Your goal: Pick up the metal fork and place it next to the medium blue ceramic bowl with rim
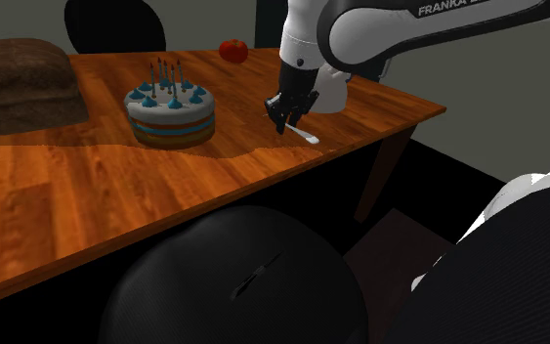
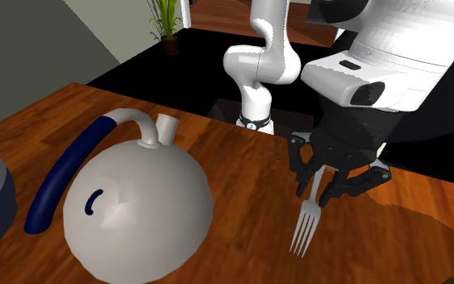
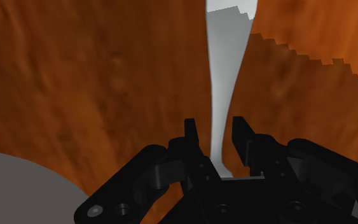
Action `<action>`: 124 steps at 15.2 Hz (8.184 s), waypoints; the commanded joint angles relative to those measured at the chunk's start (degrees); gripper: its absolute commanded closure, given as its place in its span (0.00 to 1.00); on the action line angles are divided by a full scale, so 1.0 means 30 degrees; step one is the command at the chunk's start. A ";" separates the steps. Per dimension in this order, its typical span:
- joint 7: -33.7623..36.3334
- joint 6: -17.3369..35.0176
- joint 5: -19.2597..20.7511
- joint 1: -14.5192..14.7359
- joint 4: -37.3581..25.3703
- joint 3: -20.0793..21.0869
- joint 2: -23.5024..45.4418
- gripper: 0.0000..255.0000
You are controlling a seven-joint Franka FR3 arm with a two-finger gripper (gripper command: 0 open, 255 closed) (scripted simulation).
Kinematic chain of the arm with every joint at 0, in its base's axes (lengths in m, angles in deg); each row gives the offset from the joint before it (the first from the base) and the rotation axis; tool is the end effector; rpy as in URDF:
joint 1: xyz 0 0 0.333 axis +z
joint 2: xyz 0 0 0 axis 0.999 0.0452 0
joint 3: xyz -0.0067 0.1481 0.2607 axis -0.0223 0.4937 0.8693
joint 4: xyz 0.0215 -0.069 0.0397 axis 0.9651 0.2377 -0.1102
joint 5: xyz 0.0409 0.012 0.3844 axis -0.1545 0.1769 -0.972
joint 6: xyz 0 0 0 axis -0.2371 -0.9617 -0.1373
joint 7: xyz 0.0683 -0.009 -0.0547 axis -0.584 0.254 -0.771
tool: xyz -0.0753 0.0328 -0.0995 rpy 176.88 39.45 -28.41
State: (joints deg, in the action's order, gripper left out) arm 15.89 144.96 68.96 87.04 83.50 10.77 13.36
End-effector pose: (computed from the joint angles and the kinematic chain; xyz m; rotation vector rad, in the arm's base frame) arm 0.4495 0.1960 0.4789 3.0053 -0.1886 0.3108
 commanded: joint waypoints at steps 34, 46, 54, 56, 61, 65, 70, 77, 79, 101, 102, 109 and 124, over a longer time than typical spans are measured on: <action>-0.1075 -0.8176 0.0121 -0.0272 -0.8840 -0.0186 0.0815 1.00; -0.5166 -0.8197 -0.0214 -0.1442 -0.7820 -0.3052 -0.0770 1.00; -0.8977 -0.7528 -0.0082 -0.2567 -0.7049 -0.5828 -0.1264 1.00; -0.9912 -0.7381 -0.0032 -0.2861 -0.7079 -0.6496 -0.1178 1.00; -1.2232 -0.7057 0.0040 -0.3595 -0.7546 -0.8140 -0.0606 1.00; -1.4087 -0.6862 -0.0024 -0.4182 -0.8333 -0.9426 0.0214 1.00; -1.6431 -0.6751 -0.0362 -0.4942 -0.9865 -1.0990 0.1699 1.00; -1.9787 -0.7040 -0.1539 -0.6219 -1.3214 -1.3050 0.4713 1.00; -2.0754 -0.7277 -0.2067 -0.6698 -1.4496 -1.3579 0.5807 1.00; -2.1886 -0.2323 -0.2374 -0.7226 -0.9638 -1.4031 0.5931 1.00; -2.1886 -0.2059 -0.2366 -0.7222 -0.9347 -1.4027 0.5903 1.00; -2.1915 -0.0247 -0.2363 -0.7205 -0.7475 -1.4013 0.5839 1.00; -2.1988 0.1307 -0.2436 -0.7208 -0.6038 -1.4012 0.5963 0.00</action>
State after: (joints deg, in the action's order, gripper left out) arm -50.07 148.87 61.65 65.41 65.39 -31.27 31.26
